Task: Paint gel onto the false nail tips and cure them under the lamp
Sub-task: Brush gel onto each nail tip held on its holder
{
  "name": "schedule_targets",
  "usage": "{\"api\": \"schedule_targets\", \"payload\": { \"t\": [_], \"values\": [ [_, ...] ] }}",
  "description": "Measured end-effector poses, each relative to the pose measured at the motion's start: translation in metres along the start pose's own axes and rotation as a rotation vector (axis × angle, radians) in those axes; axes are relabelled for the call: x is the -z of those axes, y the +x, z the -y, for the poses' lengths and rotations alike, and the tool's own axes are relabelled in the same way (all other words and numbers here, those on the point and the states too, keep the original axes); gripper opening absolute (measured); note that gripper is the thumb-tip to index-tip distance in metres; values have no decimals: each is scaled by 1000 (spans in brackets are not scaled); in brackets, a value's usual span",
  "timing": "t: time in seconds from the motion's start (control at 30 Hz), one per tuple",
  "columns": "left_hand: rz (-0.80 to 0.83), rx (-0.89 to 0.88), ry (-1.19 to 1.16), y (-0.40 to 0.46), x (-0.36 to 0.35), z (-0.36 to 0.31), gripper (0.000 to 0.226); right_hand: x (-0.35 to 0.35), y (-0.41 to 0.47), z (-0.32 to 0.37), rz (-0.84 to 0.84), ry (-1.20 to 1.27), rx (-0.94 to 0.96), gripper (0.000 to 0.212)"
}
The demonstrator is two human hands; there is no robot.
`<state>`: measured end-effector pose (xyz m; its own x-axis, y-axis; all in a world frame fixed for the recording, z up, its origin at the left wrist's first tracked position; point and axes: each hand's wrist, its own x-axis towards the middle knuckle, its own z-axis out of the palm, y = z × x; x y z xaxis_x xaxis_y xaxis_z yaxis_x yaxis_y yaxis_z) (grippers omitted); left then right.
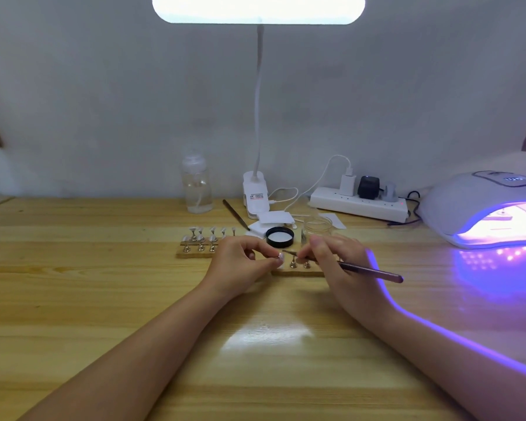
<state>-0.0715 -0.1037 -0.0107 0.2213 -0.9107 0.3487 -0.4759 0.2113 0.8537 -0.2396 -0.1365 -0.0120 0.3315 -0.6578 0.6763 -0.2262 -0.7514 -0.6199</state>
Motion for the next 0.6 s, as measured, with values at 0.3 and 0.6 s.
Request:
{"api": "schedule_targets", "payload": {
  "t": [0.3, 0.6],
  "values": [
    [-2, -7, -2, -2, 0, -3, 16, -1, 0, -2, -5, 7, 0, 41],
    [8, 3, 2, -2, 0, -3, 20, -1, -1, -1, -11, -15, 6, 39]
  ]
}}
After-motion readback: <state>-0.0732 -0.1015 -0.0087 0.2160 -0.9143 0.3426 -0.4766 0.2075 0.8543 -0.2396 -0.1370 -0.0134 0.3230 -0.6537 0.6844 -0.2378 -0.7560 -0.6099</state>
